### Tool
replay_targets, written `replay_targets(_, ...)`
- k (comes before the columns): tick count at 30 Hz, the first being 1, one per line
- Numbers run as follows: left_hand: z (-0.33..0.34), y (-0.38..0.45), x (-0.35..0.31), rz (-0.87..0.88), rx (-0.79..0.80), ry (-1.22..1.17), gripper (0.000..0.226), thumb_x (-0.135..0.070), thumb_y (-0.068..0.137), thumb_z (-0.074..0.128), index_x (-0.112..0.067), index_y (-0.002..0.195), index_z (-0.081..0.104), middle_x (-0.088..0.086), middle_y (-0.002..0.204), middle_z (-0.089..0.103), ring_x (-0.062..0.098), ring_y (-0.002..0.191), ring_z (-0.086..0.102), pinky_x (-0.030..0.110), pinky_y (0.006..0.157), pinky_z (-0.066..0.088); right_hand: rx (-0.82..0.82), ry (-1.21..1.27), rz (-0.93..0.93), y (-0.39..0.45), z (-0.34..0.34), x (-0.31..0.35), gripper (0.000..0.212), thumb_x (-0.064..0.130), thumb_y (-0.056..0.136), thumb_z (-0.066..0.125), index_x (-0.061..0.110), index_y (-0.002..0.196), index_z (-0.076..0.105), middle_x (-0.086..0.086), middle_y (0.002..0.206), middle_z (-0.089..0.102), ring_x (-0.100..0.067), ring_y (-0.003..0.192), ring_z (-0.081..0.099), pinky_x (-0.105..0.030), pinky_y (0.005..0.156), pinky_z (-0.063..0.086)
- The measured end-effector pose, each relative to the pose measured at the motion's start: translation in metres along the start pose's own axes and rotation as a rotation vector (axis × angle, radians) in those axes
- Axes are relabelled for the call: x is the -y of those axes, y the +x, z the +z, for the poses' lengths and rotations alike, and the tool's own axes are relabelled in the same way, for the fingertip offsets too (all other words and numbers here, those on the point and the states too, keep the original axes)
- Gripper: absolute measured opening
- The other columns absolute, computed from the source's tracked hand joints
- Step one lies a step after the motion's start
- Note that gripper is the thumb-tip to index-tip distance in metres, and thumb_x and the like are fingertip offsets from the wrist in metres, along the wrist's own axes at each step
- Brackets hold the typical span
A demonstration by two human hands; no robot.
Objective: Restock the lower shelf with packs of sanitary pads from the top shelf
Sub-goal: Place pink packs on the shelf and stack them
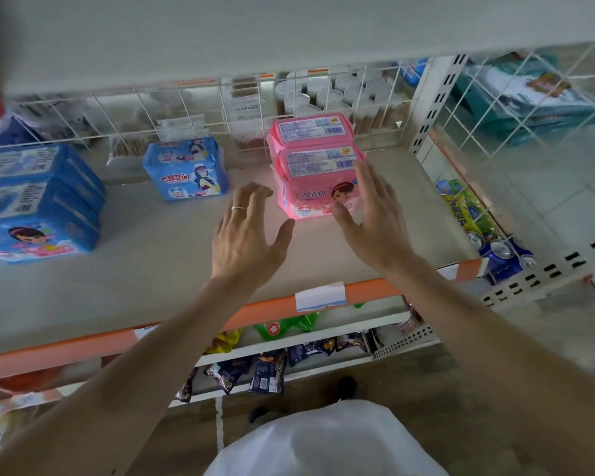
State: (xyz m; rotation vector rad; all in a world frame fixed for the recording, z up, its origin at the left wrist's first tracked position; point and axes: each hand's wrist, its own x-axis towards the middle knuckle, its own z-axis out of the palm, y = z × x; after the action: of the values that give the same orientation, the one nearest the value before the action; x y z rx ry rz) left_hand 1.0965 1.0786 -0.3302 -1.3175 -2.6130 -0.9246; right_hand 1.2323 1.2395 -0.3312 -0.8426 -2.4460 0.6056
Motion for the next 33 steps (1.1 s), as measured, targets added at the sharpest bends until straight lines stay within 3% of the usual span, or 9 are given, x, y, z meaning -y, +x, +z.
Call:
replay_targets(5, -0.011, -0.007, 0.006, 0.053, 0.001, -0.022, 0.054, -0.047, 0.091, 0.061, -0.022, 0.134, 0.042, -0.001, 0.144, 0.043, 0.024, 0.127, 0.050, 0.047, 0.099, 0.050, -0.034, -0.025, 0.026, -0.017, -0.005, 0.024, 0.082, 0.066, 0.094, 0.034, 0.019, 0.159, 0.016, -0.003, 0.166, 0.020, -0.027, 0.149, 0.024, -0.055, 0.116, 0.031)
replay_targets(19, -0.034, -0.032, -0.009, 0.217, -0.013, -0.070, 0.062, -0.049, 0.090, 0.061, -0.021, 0.142, 0.042, 0.003, 0.153, 0.039, 0.027, 0.136, 0.043, 0.050, 0.103, 0.045, -0.051, -0.120, 0.037, -0.074, -0.040, 0.061, 0.080, 0.066, 0.093, 0.032, 0.020, 0.158, 0.021, -0.001, 0.167, 0.014, -0.024, 0.153, 0.014, -0.050, 0.117, 0.023)
replay_targets(24, -0.044, -0.046, -0.026, 0.215, -0.079, -0.043, 0.063, -0.054, 0.089, 0.051, -0.018, 0.140, 0.045, 0.005, 0.150, 0.043, 0.027, 0.134, 0.045, 0.050, 0.099, 0.047, -0.078, -0.097, -0.035, -0.085, -0.053, 0.055, 0.075, 0.063, 0.095, 0.035, 0.021, 0.156, 0.025, -0.002, 0.167, 0.018, -0.026, 0.152, 0.017, -0.053, 0.115, 0.026)
replay_targets(30, -0.054, -0.064, -0.071, 0.191, -0.151, 0.049, 0.062, -0.053, 0.090, 0.054, -0.016, 0.139, 0.047, 0.006, 0.149, 0.045, 0.028, 0.134, 0.046, 0.050, 0.100, 0.044, -0.069, -0.069, -0.156, -0.104, -0.082, 0.045, 0.071, 0.058, 0.095, 0.041, 0.020, 0.155, 0.031, -0.003, 0.165, 0.022, -0.028, 0.151, 0.022, -0.055, 0.113, 0.030)
replay_targets(33, -0.061, -0.080, -0.093, 0.191, -0.199, 0.068, 0.063, -0.053, 0.089, 0.053, -0.015, 0.139, 0.049, 0.006, 0.148, 0.046, 0.029, 0.132, 0.047, 0.050, 0.099, 0.043, -0.043, -0.043, -0.189, -0.114, -0.105, 0.040, 0.070, 0.056, 0.095, 0.045, 0.021, 0.155, 0.032, -0.001, 0.166, 0.021, -0.025, 0.152, 0.020, -0.050, 0.116, 0.024)
